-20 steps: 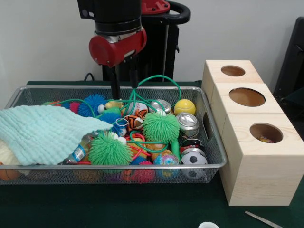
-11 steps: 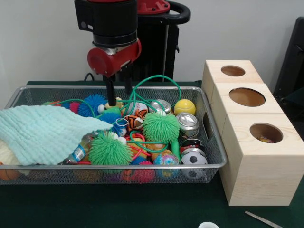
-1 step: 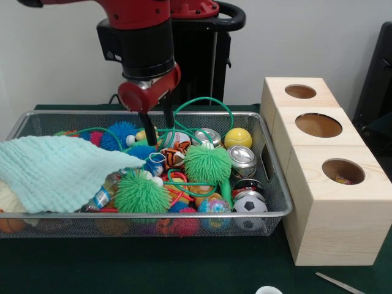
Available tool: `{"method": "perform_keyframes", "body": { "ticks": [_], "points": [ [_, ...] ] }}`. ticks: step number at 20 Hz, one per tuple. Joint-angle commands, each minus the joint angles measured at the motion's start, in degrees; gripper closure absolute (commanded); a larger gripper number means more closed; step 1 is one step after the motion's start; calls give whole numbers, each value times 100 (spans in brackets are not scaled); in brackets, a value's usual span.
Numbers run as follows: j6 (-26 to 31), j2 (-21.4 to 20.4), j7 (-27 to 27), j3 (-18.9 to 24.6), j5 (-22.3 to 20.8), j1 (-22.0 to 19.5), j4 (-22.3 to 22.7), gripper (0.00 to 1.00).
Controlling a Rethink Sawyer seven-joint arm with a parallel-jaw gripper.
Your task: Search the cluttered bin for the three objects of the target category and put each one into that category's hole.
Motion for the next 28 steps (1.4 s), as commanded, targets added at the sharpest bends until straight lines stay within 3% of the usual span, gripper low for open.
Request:
{"method": "perform_keyframes", "body": {
  "ticks": [1,7,13,20,28],
  "points": [
    [369,601,-1733,661,-689,-257,676,0],
    [344,829,-2144,835,-1349,-373,468,0],
    [-17,943,-2148,1049,-1765,-529,351,0],
    [-5,1032,-2232,1283,-1941,-707,395,0],
    [272,1050,-2065,1180,-2038,-700,483,0]
  ]
}}
